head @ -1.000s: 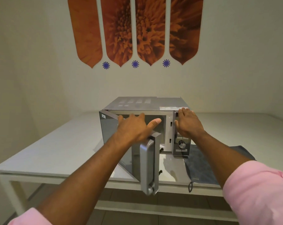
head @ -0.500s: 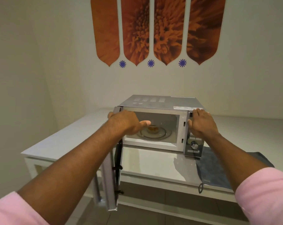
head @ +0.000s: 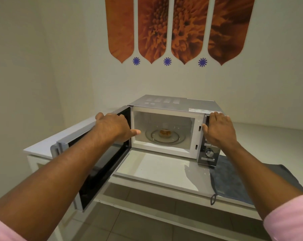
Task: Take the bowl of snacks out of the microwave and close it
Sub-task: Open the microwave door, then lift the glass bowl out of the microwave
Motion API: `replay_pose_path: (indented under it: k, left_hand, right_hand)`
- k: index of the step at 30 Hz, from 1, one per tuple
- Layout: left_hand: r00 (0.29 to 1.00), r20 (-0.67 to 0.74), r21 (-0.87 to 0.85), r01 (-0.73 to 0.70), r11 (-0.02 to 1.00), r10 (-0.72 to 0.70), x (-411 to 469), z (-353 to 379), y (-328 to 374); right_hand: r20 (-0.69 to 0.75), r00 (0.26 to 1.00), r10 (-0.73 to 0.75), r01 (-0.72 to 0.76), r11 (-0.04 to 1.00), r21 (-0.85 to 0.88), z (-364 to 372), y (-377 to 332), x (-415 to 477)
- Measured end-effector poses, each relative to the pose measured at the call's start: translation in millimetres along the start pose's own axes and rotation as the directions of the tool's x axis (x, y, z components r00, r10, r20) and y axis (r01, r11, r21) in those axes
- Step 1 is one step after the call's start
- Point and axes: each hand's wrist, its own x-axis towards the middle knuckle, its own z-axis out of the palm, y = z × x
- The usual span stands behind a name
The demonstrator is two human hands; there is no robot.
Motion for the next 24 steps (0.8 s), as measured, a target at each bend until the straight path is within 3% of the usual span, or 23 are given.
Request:
replay_pose_path:
  k: [4,7,9,11,14,17,20,24]
  left_hand:
    - [0.996,-0.055,0.039,0.07,0.997,-0.068,6,14,3]
    - [0.963,-0.239,0.04,0.14,0.989,-0.127,5,37,21]
    - [0.937,-0.334,-0.088,0.077,0.993,-0.102,10,56,41]
    - [0.937,-0.34,-0.298,-0.028,0.954,-0.079,24,77,65]
    - [0.951,-0.296,-0.644,-0.128,0.754,-0.092,47,112,97]
    - [0.975,-0.181,-0.916,-0.118,0.384,-0.132,74,139,118]
    - [0.987,-0.069,-0.991,-0.051,0.127,-0.143,105,157,134]
    - [0.99,0.014,-1.0,0.01,-0.029,-0.143,161,176,148]
  right_hand:
    - [-0.125,0.992,0.001,0.013,0.993,0.116,6,0,-2]
    - [-0.345,0.938,-0.007,0.132,0.931,0.339,17,-15,-16]
    - [-0.417,0.908,-0.033,0.235,0.864,0.445,27,-31,-27]
    - [-0.386,0.921,-0.049,0.274,0.785,0.556,41,-49,-34]
    - [-0.168,0.984,-0.049,0.153,0.711,0.687,64,-73,-38]
    - [0.049,0.998,-0.028,-0.019,0.647,0.763,93,-89,-28]
    - [0.237,0.97,0.044,-0.224,0.533,0.816,115,-96,-7]
    - [0.407,0.9,0.158,-0.436,0.37,0.82,146,-104,30]
